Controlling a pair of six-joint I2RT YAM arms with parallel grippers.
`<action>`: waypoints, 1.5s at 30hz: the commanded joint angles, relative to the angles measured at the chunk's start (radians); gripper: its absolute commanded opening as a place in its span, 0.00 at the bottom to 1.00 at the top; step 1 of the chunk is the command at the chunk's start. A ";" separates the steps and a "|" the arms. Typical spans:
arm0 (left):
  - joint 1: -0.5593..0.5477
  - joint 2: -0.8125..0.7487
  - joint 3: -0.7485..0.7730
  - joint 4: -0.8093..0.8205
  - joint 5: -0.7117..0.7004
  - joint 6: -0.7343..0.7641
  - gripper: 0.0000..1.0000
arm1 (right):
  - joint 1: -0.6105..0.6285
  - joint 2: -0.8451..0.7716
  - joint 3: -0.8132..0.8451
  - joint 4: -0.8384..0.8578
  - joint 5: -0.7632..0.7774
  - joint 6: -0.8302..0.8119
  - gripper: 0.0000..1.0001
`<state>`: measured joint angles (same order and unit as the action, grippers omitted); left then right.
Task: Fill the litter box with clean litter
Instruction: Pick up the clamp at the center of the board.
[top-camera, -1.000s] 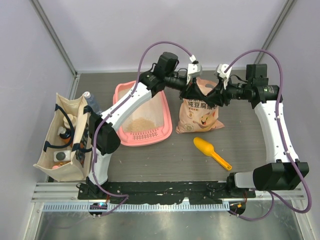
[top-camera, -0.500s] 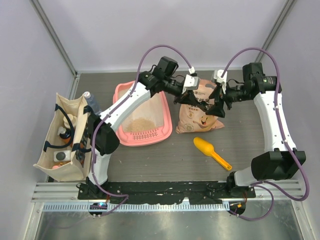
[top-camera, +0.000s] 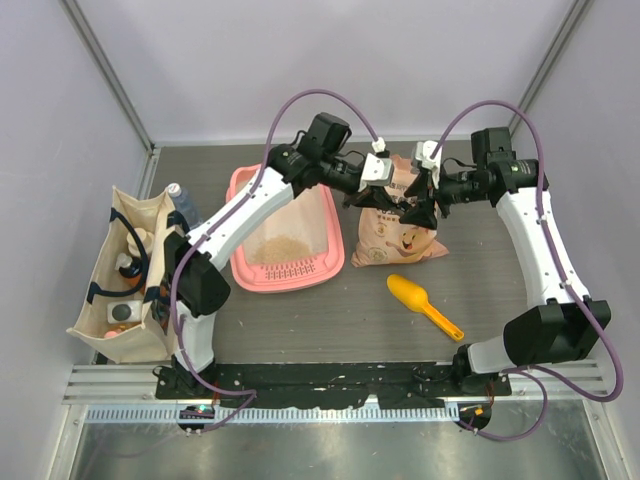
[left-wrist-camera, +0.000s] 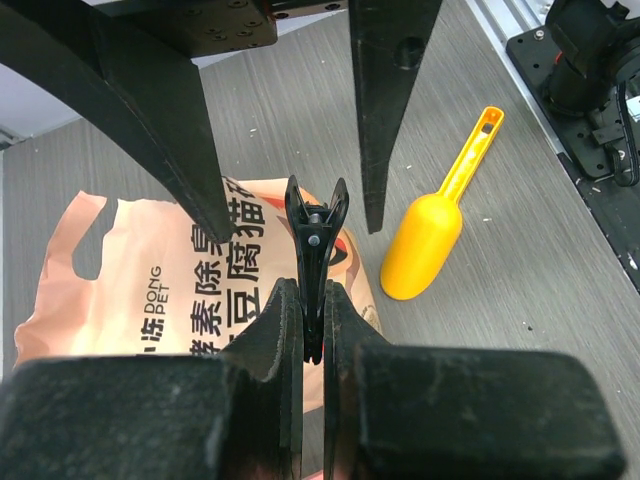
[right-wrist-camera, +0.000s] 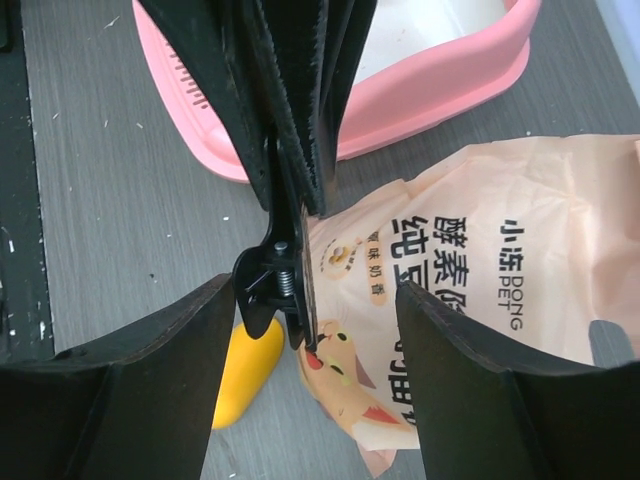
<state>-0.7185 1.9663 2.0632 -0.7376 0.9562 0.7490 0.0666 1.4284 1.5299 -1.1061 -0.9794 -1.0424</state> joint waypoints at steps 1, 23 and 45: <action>-0.009 -0.049 -0.002 0.014 -0.014 0.032 0.00 | 0.021 -0.022 0.016 0.092 -0.030 0.041 0.69; -0.018 -0.023 0.040 -0.014 -0.050 0.029 0.00 | 0.059 -0.059 -0.008 0.077 0.082 -0.027 0.56; -0.024 -0.073 -0.034 0.095 -0.178 -0.043 0.75 | 0.055 -0.016 0.055 0.045 0.065 0.093 0.02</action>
<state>-0.7399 1.9636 2.0632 -0.7177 0.8314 0.7277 0.1280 1.4120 1.5349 -1.0611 -0.9115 -1.0000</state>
